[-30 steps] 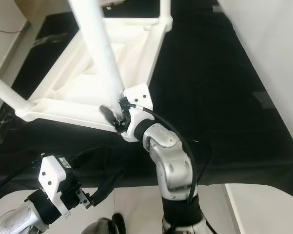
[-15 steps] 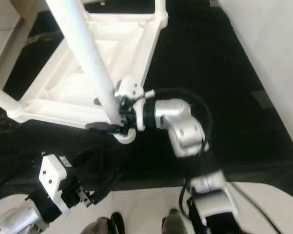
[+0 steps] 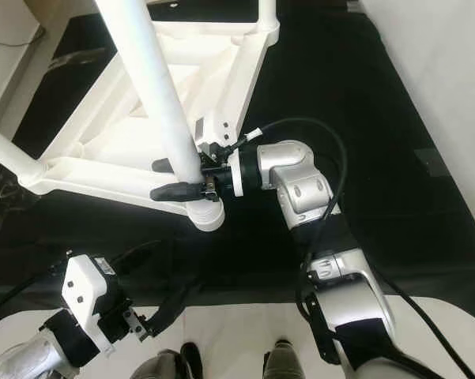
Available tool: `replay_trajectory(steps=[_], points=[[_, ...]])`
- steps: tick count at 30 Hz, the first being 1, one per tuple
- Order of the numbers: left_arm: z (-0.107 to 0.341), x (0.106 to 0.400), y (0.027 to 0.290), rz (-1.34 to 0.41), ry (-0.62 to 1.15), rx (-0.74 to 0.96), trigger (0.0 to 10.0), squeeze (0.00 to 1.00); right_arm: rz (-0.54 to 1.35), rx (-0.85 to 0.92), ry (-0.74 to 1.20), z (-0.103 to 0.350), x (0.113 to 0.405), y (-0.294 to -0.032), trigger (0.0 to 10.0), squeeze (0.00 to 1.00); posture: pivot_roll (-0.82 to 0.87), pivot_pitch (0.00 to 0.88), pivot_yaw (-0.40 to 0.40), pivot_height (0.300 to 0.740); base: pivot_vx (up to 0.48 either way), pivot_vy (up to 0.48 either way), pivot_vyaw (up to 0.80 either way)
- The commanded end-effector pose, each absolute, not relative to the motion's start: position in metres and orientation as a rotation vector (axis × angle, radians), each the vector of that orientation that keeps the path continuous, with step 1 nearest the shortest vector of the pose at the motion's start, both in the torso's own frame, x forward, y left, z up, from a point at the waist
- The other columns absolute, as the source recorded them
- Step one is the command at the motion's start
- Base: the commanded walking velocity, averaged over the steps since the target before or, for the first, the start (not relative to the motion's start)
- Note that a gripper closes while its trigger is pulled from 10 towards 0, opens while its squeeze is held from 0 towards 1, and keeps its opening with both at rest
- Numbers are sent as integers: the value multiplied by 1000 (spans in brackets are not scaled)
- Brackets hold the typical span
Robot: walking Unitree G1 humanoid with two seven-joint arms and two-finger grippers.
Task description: Building children table
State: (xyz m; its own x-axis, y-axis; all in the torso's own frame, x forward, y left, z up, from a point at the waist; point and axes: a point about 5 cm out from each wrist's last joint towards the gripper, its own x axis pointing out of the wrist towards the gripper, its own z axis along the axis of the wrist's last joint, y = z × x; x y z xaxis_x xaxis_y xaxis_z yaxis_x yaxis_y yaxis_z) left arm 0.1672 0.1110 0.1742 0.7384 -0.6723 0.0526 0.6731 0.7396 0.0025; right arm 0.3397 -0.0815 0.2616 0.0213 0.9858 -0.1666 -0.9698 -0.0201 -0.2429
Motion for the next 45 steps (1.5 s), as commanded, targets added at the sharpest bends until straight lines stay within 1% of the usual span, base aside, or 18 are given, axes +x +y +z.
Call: replay_trajectory(steps=[1, 7, 8, 9, 10, 11, 12, 19, 20, 23, 24, 25, 30, 33, 34, 35, 37, 45], points=[[171, 164, 110, -739, -29, -27, 10000, 0, 1513, -311, -38, 250, 340, -81, 0, 0, -42, 306, 124, 740, 0, 0, 0], [171, 164, 109, -735, -31, -32, 10000, 0, 1245, -290, -7, 232, 330, -99, 0, 0, -52, 314, 115, 740, 0, 0, 0], [171, 164, 110, -735, -31, -32, 10000, 0, 1071, -269, 20, 223, 323, -99, 0, 0, -69, 315, 107, 740, 0, 0, 0], [171, 164, 111, -734, -31, -32, 10000, 0, 801, -259, 40, 215, 321, -102, 0, 0, -73, 315, 108, 740, 0, 0, 0], [171, 164, 112, -735, -30, -32, 10000, 0, 613, -220, 94, 202, 305, -100, 0, 0, -89, 321, 113, 740, 0, 0, 0], [171, 164, 112, -735, -30, -32, 10000, 0, 613, -220, 94, 202, 305, -100, 0, 0, -89, 321, 113, 740, 0, 0, 0], [171, 166, 114, -736, -31, -32, 10000, 0, 436, -166, 154, 192, 285, -103, 0, 0, -94, 321, 122, 740, 0, 0, 0], [169, 169, 113, -760, -26, -23, 10000, 0, 509, -181, 97, 197, 290, -83, 0, 0, -87, 297, 135, 740, 0, 0, 0], [169, 169, 113, -753, -28, -19, 10000, 0, 514, -195, 81, 201, 296, -82, 9843, 0, -89, 292, 133, 740, 0, 0, 0], [169, 170, 113, -748, -30, -19, 10000, 0, 516, -205, 79, 202, 297, -81, 9843, 0, -89, 292, 133, 740, 0, 0, 0], [170, 170, 114, -740, -34, -19, 10000, 0, 560, -202, 62, 207, 297, -77, 10000, 761, -86, 294, 133, 740, 0, 0, 0], [170, 171, 114, -736, -37, -19, 10000, 0, 646, -169, 34, 214, 296, -71, 10000, 1000, -86, 293, 135, 740, 0, 0, 0], [171, 172, 114, -735, -39, -19, 10000, 0, 747, -136, -35, 229, 296, -62, 10000, 1000, -85, 294, 136, 740, 0, 0, 0], [171, 172, 114, -739, -38, -19, 10000, 0, 951, -142, -104, 244, 294, -55, 10000, 1000, -82, 294, 140, 740, 0, 0, 0], [171, 172, 114, -739, -38, -19, 10000, 0, 951, -142, -104, 244, 294, -55, 10000, 1000, -82, 294, 140, 740, 0, 0, 0], [171, 172, 113, -741, -39, -20, 10000, 0, 1065, -176, -132, 250, 296, -56, 10000, 0, -78, 294, 141, 740, 0, 0, 0], [171, 172, 113, -743, -39, -21, 10000, 0, 1277, -241, -145, 257, 302, -60, 10000, 0, -76, 293, 138, 740, 0, 0, 0], [171, 171, 112, -742, -39, -24, 10000, 0, 1397, -276, -132, 262, 313, -66, 10000, 0, -65, 296, 133, 740, 0, 0, 0]])
